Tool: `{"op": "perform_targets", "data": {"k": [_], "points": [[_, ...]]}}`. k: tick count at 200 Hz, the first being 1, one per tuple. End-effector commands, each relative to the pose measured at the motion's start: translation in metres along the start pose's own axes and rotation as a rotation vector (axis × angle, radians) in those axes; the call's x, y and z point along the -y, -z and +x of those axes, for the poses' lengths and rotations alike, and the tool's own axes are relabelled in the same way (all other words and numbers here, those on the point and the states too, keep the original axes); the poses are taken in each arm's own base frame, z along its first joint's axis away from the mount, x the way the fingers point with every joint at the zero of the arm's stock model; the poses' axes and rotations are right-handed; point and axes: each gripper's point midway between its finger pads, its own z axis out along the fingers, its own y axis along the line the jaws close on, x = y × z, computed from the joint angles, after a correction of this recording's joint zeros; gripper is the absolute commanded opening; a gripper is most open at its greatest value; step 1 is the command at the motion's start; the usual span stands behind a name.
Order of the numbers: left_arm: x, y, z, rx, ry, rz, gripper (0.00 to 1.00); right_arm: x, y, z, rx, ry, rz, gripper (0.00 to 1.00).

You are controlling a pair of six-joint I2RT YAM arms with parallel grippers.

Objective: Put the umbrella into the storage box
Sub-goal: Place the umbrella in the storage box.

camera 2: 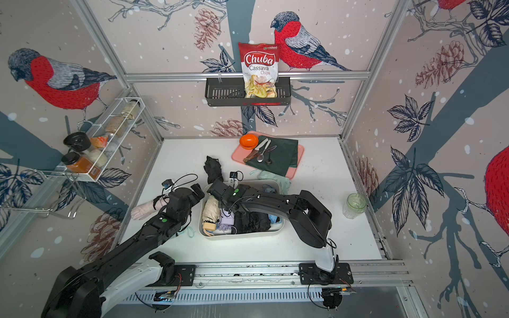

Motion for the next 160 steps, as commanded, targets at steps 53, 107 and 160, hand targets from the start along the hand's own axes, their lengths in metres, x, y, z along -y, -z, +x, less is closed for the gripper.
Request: {"op": "perform_targets", "data": {"k": [53,107,160], "points": [[0.003,-0.001,-0.007,0.026,0.013,0.002,0.99,-0.012,-0.007,0.023,-0.073,0.046,-0.021,0.37],[0.006,-0.002,-0.006,0.017,0.012,0.010,0.99,-0.005,-0.015,0.030,-0.109,0.046,-0.016,0.60],[0.009,0.000,-0.009,0.016,-0.001,0.008,0.99,-0.004,-0.004,0.015,-0.063,0.076,0.007,0.78]]}}
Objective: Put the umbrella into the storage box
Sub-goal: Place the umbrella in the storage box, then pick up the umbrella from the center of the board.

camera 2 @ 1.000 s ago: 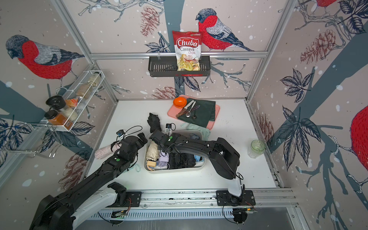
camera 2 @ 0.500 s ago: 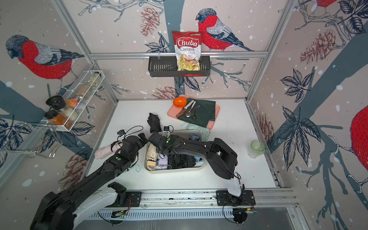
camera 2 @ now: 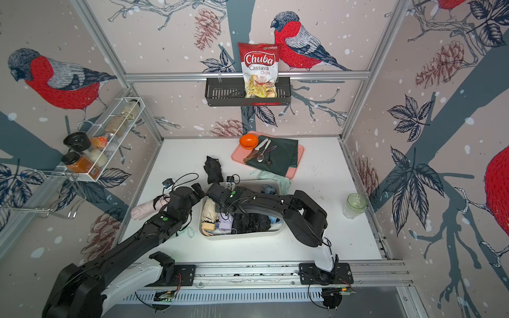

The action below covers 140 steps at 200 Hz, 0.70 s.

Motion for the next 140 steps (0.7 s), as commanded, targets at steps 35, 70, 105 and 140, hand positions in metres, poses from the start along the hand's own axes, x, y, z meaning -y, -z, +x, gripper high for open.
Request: {"op": "perform_targets", "data": {"k": [35,70,105,140], "points": [[0.008,0.004,-0.012,0.019,-0.015,0.014,0.99,0.003,0.030,-0.026,0.080,0.031,0.030,0.86],[0.012,0.007,-0.015,0.021,-0.016,0.035,0.99,0.019,0.059,-0.052,0.156,0.006,0.058,0.88],[0.013,0.008,-0.017,0.034,-0.031,0.040,0.99,0.063,0.084,-0.082,0.218,-0.050,0.116,1.00],[0.014,0.007,-0.020,0.051,-0.050,0.043,0.99,0.137,0.094,-0.104,0.243,-0.140,0.211,1.00]]}}
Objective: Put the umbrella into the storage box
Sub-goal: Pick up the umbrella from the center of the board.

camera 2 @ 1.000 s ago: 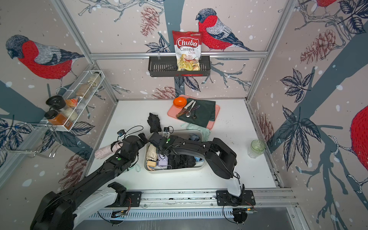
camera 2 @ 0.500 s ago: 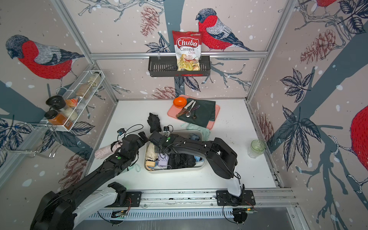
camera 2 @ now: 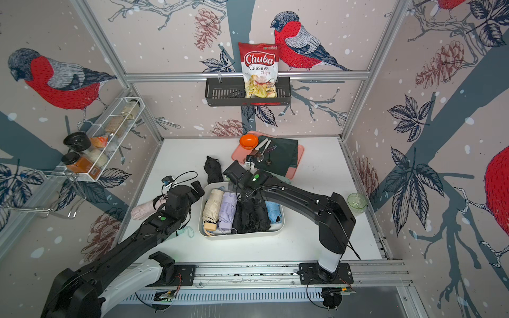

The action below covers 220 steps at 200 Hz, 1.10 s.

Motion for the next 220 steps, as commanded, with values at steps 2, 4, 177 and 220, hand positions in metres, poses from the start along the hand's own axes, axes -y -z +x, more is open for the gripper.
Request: {"op": "perform_targets", "data": {"k": [2,4,177,220], "points": [[0.005,0.000,-0.008,0.029,-0.017,0.014,0.99,0.052,-0.003,-0.016,0.016,-0.012,0.106,0.99],[0.005,-0.001,-0.008,0.030,-0.016,0.015,0.99,0.055,-0.003,-0.016,0.013,-0.017,0.107,0.99],[0.017,-0.018,-0.014,0.003,-0.105,-0.013,0.99,0.188,-0.109,-0.081,-0.197,0.394,-0.259,0.84],[0.014,-0.019,-0.013,0.003,-0.092,-0.012,0.99,0.172,-0.107,-0.063,-0.236,0.522,-0.382,0.80]]}}
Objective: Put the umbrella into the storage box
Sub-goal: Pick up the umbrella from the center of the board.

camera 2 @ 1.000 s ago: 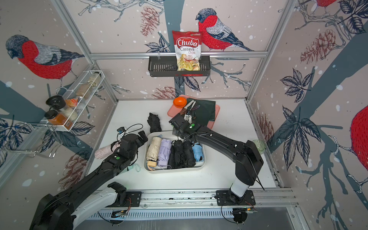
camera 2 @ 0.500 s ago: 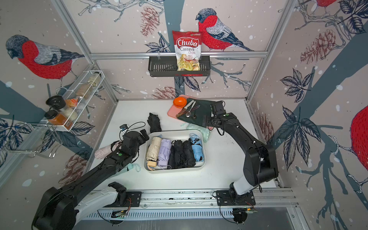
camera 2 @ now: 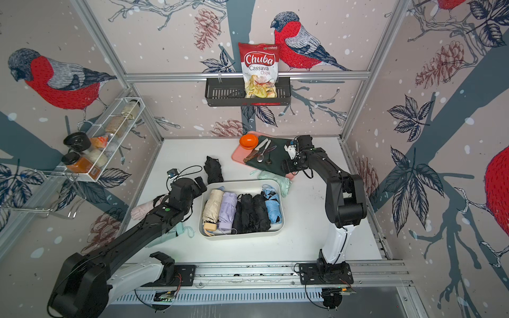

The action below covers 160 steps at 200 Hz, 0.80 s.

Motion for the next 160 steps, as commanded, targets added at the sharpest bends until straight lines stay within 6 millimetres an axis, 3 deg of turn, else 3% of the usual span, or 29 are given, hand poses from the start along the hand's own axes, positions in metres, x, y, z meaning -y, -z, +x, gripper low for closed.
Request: {"op": "perform_targets", "data": {"k": [1,39,126,160], "points": [[0.000,-0.001,-0.004,0.017,0.009,0.007,0.99,-0.021,0.000,0.005,-0.020,0.119,-0.102,0.80],[0.003,-0.003,-0.002,0.002,0.027,0.023,0.99,-0.036,-0.021,0.022,-0.109,0.172,-0.148,0.74],[0.003,0.000,-0.003,0.007,0.041,0.034,0.99,-0.033,-0.058,0.058,-0.247,0.144,-0.170,0.72],[0.002,0.001,-0.004,0.010,0.045,0.031,0.99,-0.033,-0.063,0.063,-0.265,0.130,-0.177,0.47]]}}
